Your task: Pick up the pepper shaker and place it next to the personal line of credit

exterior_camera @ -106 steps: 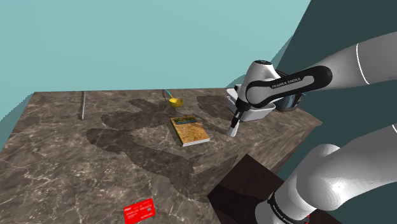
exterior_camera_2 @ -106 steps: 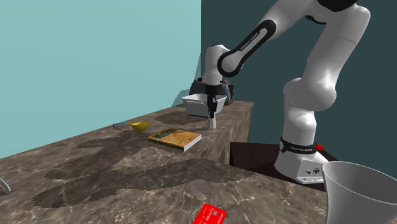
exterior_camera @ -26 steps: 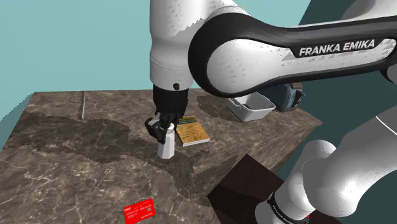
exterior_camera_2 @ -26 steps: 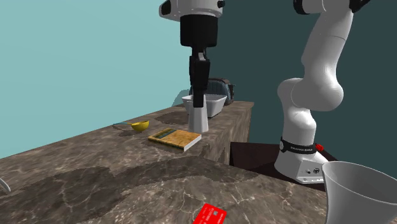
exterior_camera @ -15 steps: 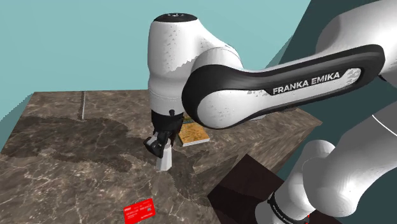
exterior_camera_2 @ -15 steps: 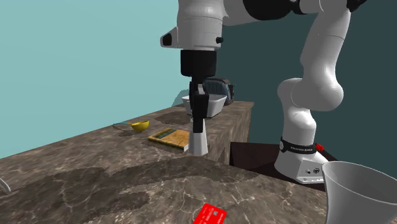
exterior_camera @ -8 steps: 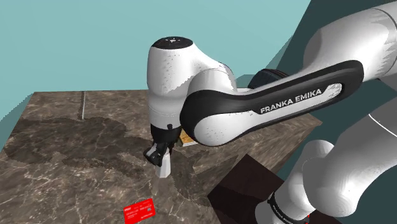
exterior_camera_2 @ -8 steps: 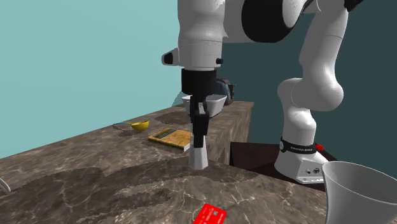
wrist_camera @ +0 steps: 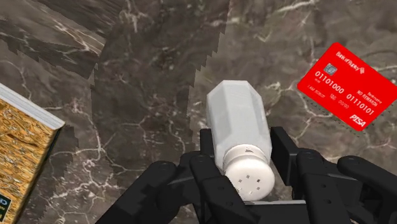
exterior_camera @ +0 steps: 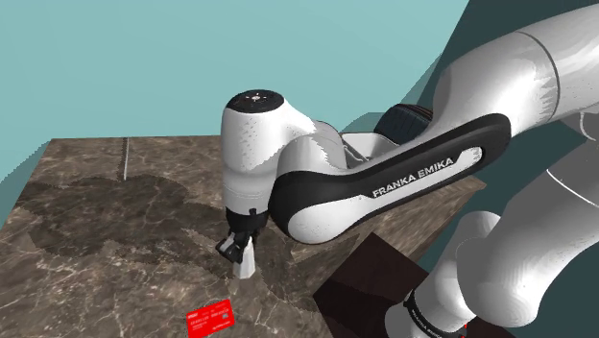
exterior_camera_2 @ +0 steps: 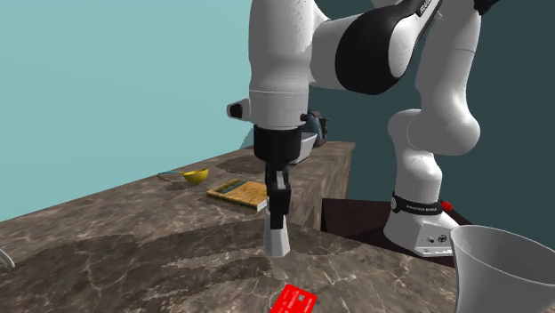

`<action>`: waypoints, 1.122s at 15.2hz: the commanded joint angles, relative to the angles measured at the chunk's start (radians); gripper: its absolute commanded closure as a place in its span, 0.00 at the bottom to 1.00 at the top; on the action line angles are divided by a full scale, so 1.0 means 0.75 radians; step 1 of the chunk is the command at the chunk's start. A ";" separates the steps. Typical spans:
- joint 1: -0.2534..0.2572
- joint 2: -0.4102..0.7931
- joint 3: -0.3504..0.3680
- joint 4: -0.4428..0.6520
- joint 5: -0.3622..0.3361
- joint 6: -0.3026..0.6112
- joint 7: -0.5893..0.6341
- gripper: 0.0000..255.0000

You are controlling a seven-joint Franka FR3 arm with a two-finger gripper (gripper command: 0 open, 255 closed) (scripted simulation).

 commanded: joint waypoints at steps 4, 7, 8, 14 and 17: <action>-0.001 0.023 0.004 -0.019 -0.015 0.039 0.015 1.00; -0.001 0.023 0.004 -0.019 -0.015 0.039 0.015 1.00; -0.001 0.023 0.004 -0.019 -0.015 0.039 0.015 1.00; -0.001 0.023 0.004 -0.018 -0.015 0.039 0.015 0.00; 0.005 -0.030 0.001 0.028 0.019 -0.053 -0.009 0.00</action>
